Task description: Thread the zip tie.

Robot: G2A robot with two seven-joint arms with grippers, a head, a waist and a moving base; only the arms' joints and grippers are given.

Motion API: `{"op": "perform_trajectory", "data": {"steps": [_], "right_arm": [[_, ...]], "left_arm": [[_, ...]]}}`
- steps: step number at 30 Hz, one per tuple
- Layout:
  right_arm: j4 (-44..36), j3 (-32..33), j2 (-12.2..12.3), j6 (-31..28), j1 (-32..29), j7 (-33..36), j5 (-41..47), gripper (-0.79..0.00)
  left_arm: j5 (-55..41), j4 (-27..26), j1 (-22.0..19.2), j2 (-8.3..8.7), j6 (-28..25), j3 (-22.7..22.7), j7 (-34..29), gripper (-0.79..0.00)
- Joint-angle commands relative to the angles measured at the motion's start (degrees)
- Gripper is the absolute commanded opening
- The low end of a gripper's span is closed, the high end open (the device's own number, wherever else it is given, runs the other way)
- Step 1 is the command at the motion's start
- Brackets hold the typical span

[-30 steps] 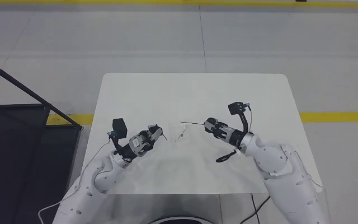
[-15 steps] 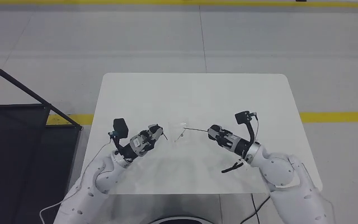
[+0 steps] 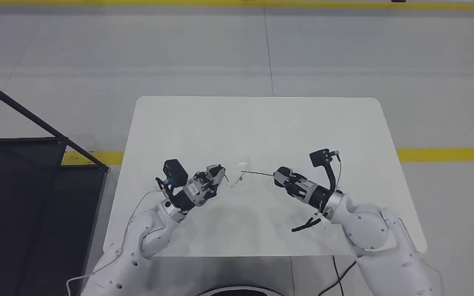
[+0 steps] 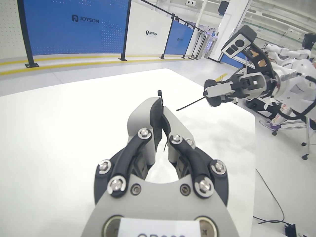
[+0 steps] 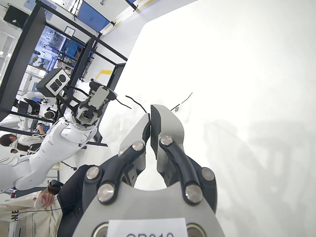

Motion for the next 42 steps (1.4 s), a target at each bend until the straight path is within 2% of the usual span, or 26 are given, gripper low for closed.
{"op": "perform_trajectory", "data": {"steps": [1,8,20,31,42], "right_arm": [[-0.8,0.4,0.1,0.6,-0.9,0.2,0.6,-0.785],[-5.2,1.5,0.3,3.2,-3.3,2.2,3.9,-0.785],[-5.2,1.5,0.3,3.2,-3.3,2.2,3.9,-0.785],[-5.9,0.0,0.2,4.8,-3.4,-0.2,2.8,-0.785],[-6.1,0.5,0.3,4.9,-4.2,-1.5,4.0,-0.785]], "left_arm": [[2.6,0.0,0.1,-0.18,2.6,0.5,1.3,-0.785],[6.4,0.7,-0.2,-0.64,5.5,2.1,4.3,-0.785],[6.4,0.7,-0.2,-0.64,5.5,2.1,4.3,-0.785],[12.0,-1.0,0.1,-1.07,8.3,4.2,3.0,-0.785],[12.8,-0.6,-0.1,-1.41,9.2,5.1,3.3,-0.785]]}}
